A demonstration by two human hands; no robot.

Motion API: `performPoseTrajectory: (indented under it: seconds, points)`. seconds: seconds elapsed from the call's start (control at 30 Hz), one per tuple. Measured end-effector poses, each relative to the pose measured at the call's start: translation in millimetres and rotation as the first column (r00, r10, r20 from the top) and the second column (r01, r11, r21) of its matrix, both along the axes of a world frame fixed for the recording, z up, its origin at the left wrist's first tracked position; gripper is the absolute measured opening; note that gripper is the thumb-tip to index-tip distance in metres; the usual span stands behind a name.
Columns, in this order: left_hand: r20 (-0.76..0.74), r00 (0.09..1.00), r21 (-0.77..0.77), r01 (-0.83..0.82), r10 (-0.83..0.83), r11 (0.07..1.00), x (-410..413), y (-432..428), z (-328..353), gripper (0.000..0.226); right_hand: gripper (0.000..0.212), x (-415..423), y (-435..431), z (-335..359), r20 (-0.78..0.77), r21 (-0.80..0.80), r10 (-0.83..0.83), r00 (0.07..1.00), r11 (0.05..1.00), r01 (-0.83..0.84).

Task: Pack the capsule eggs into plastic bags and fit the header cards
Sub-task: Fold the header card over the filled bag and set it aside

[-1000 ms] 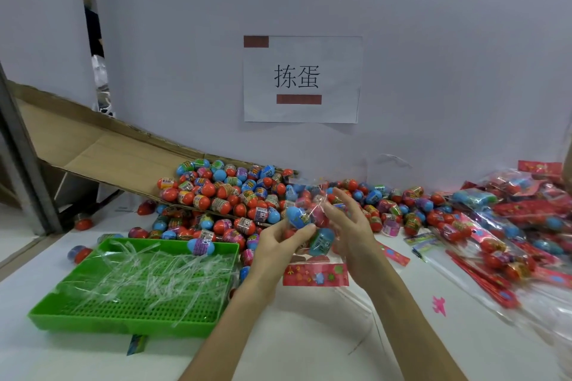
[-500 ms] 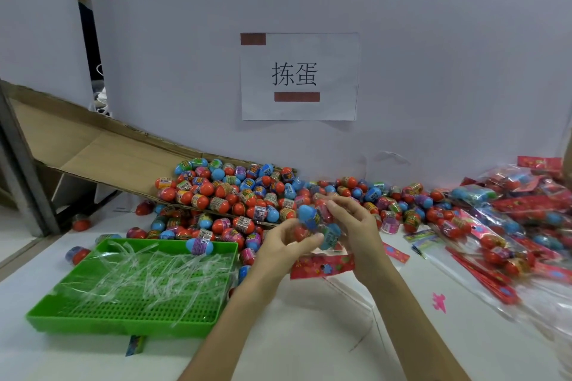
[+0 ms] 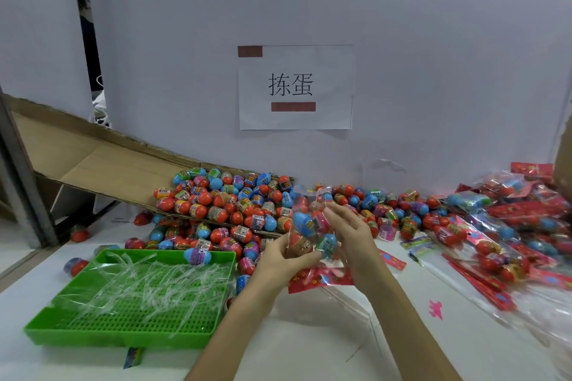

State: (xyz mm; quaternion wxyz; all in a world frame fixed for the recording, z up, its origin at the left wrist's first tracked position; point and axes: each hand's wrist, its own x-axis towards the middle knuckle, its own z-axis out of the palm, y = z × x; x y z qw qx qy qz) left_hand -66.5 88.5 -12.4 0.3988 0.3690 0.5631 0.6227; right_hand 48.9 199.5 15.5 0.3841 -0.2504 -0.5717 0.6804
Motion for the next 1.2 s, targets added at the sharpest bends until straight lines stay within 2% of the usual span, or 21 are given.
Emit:
performPoseTrajectory:
  seconds: [0.1,0.17,0.23,0.37,0.47,0.57,0.77,0.83,0.93,1.0,1.2]
  points:
    - [-0.082,0.996,-0.031,0.020,-0.023,0.999,2.8,-0.5,0.6,0.038,0.022,1.0,2.8,-2.8,-0.017,0.020,-0.053,0.998,0.998,0.053]
    - [-0.148,0.987,0.009,-0.055,0.056,0.998,4.3,-0.1,1.8,0.040,0.025,2.6,3.4,-2.4,-0.029,0.033,-0.039,0.999,0.999,0.040]
    - [-0.141,0.974,0.098,-0.164,0.177,0.982,3.3,0.3,3.7,0.039,0.029,1.9,1.6,-1.6,-0.009,0.051,-0.014,1.000,0.999,0.015]
    - [-0.100,0.932,0.203,-0.324,0.348,0.924,-4.3,1.0,3.6,0.002,0.034,-2.2,-5.2,0.0,0.067,0.072,0.023,0.998,0.997,-0.028]
    - [-0.099,0.907,0.201,-0.385,0.410,0.901,-6.9,0.3,2.5,0.009,0.029,-3.6,-9.9,1.0,0.115,0.100,0.081,0.990,0.991,-0.092]
    - [-0.076,0.908,0.184,-0.393,0.411,0.901,-6.3,-0.9,3.7,0.017,0.024,-6.5,-11.7,-0.9,0.114,0.112,0.047,0.992,0.992,-0.060]
    - [-0.032,0.895,0.200,-0.430,0.445,0.880,1.5,-4.5,9.0,0.022,0.027,-8.0,-11.5,-3.2,0.066,0.037,0.072,0.995,0.997,-0.075]
    - [-0.009,0.910,0.215,-0.403,0.414,0.890,3.3,-5.1,11.3,0.018,0.027,-8.3,-11.4,-4.2,0.037,0.019,0.045,0.998,0.999,-0.045]
    - [0.032,0.930,0.237,-0.363,0.366,0.901,4.1,-5.0,13.4,0.028,0.026,-8.1,-9.5,-4.7,0.012,-0.021,-0.003,1.000,1.000,0.003]
    - [0.054,0.919,0.247,-0.391,0.390,0.887,2.8,-4.8,12.6,0.029,0.024,-8.4,-9.0,-4.6,0.018,-0.033,-0.009,1.000,0.999,0.009]
    - [0.175,0.831,0.245,-0.557,0.528,0.794,-1.5,-4.9,13.3,0.020,0.049,-13.5,-15.4,-2.2,0.126,-0.020,0.119,0.985,0.993,-0.117]
